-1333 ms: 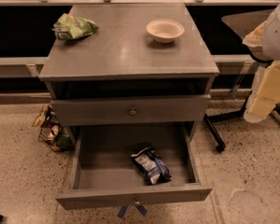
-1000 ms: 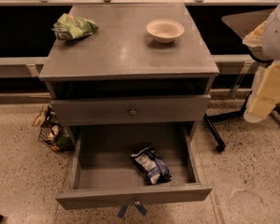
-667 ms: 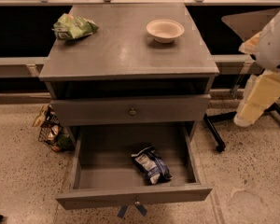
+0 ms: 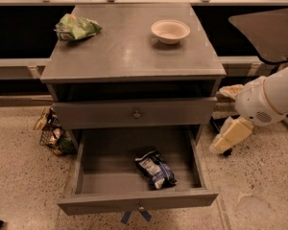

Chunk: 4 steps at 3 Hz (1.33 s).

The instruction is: Pick blue chip bag from middle drawer and place on counter

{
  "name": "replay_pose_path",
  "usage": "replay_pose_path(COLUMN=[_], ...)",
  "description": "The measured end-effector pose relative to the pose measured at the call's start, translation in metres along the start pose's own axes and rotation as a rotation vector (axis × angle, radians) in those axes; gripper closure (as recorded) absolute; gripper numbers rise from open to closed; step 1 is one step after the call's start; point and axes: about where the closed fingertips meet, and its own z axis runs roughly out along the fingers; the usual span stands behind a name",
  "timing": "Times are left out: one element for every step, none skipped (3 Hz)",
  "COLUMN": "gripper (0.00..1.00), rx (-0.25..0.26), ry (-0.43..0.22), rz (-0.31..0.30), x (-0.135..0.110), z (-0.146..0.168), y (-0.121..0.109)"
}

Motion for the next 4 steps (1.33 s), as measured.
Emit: replay_pose_path(gripper=[0.00, 0.00, 0.00, 0.00], rx=[0.039, 0.065, 0.021, 0.021], ry=[-0.103, -0.093, -0.015, -0.015], rz=[0.003, -0.003, -0.005, -0.005], x=[0.008, 0.020, 0.037, 0.037], z=[0.048, 0.095, 0.150, 0.150], y=[-0.012, -0.020, -0.014, -0.014])
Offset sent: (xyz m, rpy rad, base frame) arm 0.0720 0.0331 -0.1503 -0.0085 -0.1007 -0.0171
